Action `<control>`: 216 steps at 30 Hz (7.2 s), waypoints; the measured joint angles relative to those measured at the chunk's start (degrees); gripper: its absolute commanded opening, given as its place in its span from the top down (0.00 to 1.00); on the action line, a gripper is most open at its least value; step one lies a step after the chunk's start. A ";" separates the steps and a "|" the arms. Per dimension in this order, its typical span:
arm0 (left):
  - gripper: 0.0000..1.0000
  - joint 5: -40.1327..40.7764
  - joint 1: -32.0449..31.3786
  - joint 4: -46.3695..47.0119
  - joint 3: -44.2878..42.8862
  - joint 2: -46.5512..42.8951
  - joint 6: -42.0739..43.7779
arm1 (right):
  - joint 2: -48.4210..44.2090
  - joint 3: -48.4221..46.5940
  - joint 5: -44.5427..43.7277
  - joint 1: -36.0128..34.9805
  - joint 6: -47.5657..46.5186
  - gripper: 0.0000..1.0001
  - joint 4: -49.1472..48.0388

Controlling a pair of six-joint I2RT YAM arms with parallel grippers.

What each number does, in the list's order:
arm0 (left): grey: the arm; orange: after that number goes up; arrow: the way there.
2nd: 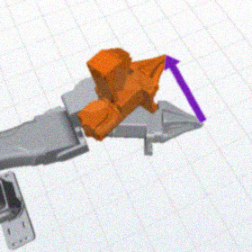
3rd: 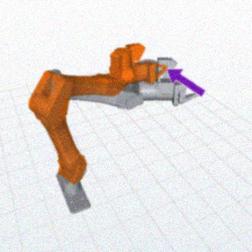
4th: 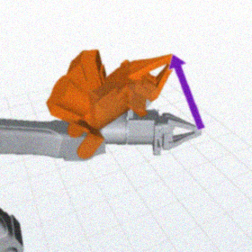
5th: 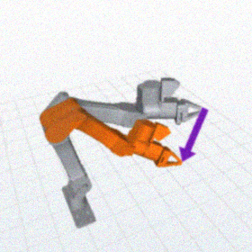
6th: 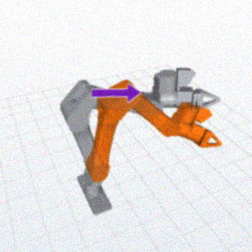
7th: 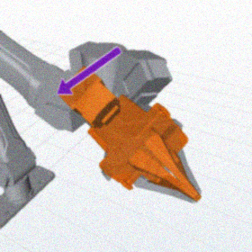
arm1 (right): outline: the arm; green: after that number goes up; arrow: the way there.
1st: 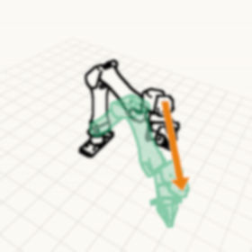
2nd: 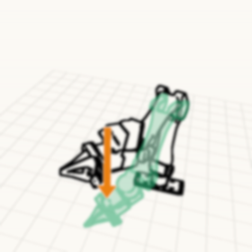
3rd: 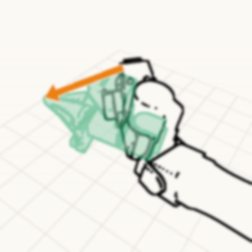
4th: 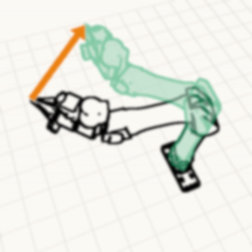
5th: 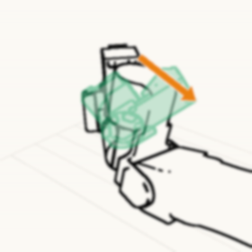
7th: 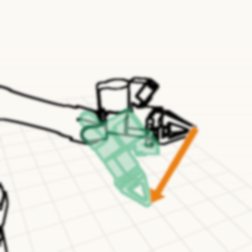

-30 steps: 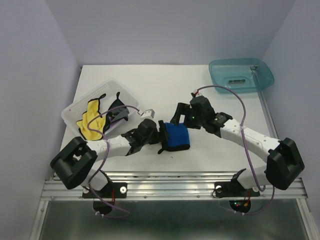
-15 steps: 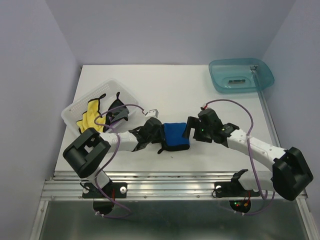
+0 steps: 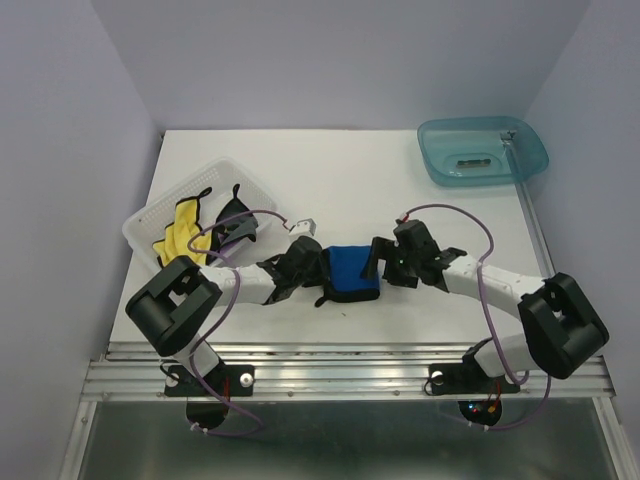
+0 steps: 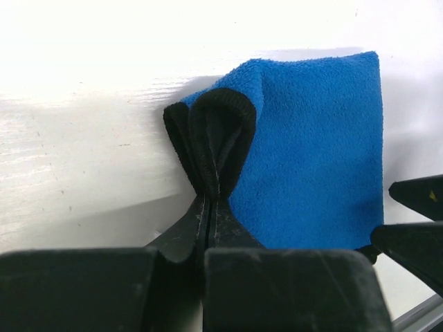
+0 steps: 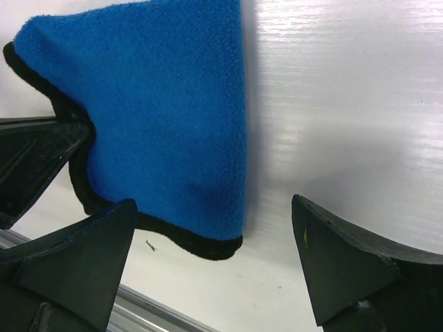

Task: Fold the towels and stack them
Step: Neatly place the folded towel into the bin, then grab crumpled towel

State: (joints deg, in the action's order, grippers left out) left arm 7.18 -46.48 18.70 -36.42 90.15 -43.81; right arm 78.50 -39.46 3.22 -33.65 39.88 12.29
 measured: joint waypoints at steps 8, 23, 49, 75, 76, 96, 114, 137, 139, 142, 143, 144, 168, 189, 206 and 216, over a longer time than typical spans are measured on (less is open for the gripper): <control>1.00 -0.74 -0.02 1.03 0.33 0.07 -0.15 | 2.75 2.91 4.66 5.20 0.02 0.15 -7.93; 1.00 -2.19 0.00 3.06 0.33 1.18 -0.15 | 10.16 2.91 9.90 5.95 0.46 0.64 -17.57; 0.07 -2.93 -0.02 -5.07 -2.75 -6.08 3.58 | 8.31 -8.22 -6.45 5.88 -14.78 0.99 -1.84; 0.01 8.07 5.22 -16.35 -5.73 -22.14 11.67 | 38.51 -67.17 -14.34 25.46 -58.01 0.99 11.54; 0.01 8.09 5.68 -16.41 -5.73 -21.42 11.91 | 39.39 -69.31 -14.12 26.49 -58.62 0.99 12.26; 0.01 4.98 10.60 -15.98 -6.97 -16.74 13.84 | 53.53 -84.50 -4.37 35.52 -57.96 0.99 15.56; 0.01 3.23 10.99 -15.13 -8.72 -12.87 14.05 | 60.04 -84.48 -0.07 42.05 -52.11 0.99 14.21; 0.01 2.25 11.61 -15.10 -8.74 -12.85 14.08 | 61.53 -84.46 -4.46 44.96 -37.07 0.86 12.72; 0.01 2.23 11.63 -15.10 -8.74 -12.85 14.21 | 61.53 -84.46 -4.76 45.09 -36.09 0.74 12.74; 0.01 1.97 11.69 -15.21 -9.05 -12.85 14.49 | 61.53 -84.43 -5.31 45.22 -35.08 0.53 12.72; 0.01 1.88 11.72 -15.19 -9.25 -12.85 14.58 | 61.53 -84.43 -5.62 45.22 -34.86 0.52 12.70; 0.01 1.86 11.72 -15.17 -9.40 -12.85 14.64 | 61.53 -84.43 -5.84 45.22 -34.42 0.52 12.72; 0.01 0.70 11.72 -15.04 -10.14 -12.85 14.91 | 59.45 -83.76 -3.39 45.22 -32.35 0.69 9.46; 0.01 0.48 11.72 -15.04 -12.50 -11.45 15.32 | 65.83 -87.67 -5.60 45.20 -33.64 0.52 6.51; 0.01 10.60 13.68 -23.56 -16.44 -26.21 14.84 | 19.74 -52.24 1.70 43.76 -31.26 0.00 0.28; 0.01 19.06 24.52 -38.71 -20.09 -28.52 7.08 | -11.45 -16.79 2.38 41.40 -20.09 0.00 -2.03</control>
State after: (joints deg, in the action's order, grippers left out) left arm 26.24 -21.96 -20.01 -56.51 61.63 -36.73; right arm 67.05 -56.25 5.61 7.75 19.79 10.26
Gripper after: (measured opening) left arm 0.986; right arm 0.998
